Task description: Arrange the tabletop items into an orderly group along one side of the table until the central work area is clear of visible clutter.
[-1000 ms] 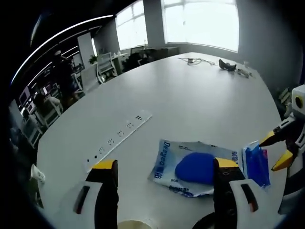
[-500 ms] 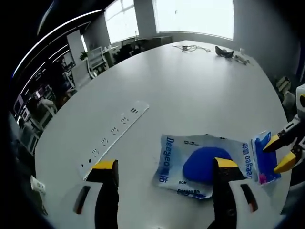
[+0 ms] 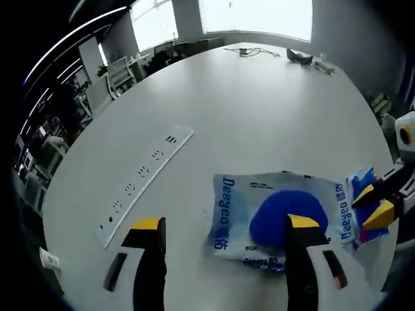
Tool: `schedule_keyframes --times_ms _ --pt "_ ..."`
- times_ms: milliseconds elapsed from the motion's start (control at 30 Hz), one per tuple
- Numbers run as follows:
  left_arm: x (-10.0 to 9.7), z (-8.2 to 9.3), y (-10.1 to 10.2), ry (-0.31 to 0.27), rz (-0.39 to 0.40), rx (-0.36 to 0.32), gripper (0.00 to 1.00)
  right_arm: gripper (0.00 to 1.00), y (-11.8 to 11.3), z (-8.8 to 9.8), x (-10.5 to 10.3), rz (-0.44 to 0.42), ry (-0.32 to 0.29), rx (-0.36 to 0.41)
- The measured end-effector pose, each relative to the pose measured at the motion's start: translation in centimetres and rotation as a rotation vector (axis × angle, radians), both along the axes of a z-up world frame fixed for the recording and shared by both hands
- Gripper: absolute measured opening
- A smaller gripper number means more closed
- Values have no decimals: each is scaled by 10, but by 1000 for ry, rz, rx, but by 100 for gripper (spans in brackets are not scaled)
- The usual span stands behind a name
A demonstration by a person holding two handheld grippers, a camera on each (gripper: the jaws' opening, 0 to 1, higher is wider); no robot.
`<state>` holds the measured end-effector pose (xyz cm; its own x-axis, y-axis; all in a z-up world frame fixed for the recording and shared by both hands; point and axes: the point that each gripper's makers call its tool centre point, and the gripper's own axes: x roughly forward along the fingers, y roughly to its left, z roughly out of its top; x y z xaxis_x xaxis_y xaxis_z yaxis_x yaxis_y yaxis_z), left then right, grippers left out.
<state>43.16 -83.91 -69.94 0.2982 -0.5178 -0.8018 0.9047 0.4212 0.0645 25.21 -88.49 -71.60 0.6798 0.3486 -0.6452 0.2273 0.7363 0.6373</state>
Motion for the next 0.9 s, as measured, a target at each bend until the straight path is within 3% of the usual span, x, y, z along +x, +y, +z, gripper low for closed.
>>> schedule_keyframes --times_ms 233,567,733,900 --pt "-3 -18 5 63 -3 35 60 31 -1 -7 -2 -21 25 46" --pt "-8 -31 0 137 -4 23 43 30 -4 -10 4 -53 32 68" --pt "-9 -33 -1 144 5 29 39 28 -1 -12 6 -51 35 77" --pt "-6 -32 3 151 51 31 26 21 3 -13 6 -42 42 85"
